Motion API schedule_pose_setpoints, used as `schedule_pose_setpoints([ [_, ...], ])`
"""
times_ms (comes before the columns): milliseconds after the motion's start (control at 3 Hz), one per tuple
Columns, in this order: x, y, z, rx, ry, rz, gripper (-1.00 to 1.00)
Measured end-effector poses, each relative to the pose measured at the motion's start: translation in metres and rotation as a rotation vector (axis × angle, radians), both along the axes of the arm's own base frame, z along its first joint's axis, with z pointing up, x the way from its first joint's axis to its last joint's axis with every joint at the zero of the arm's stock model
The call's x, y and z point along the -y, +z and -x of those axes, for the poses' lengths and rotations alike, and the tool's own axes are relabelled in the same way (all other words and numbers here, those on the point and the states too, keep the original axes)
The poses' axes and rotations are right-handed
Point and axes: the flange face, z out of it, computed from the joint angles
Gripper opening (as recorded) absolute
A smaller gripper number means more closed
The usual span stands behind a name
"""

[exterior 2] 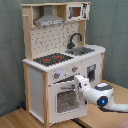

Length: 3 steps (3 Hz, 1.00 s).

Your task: Play with the kitchen

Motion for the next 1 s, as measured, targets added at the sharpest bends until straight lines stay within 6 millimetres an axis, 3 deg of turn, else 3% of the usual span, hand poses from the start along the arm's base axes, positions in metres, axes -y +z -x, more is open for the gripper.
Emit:
schedule_pose_setpoints([
  [1000,-0.027,-0.007,0.020,0.078,-0.124,0.020,-1.00],
])
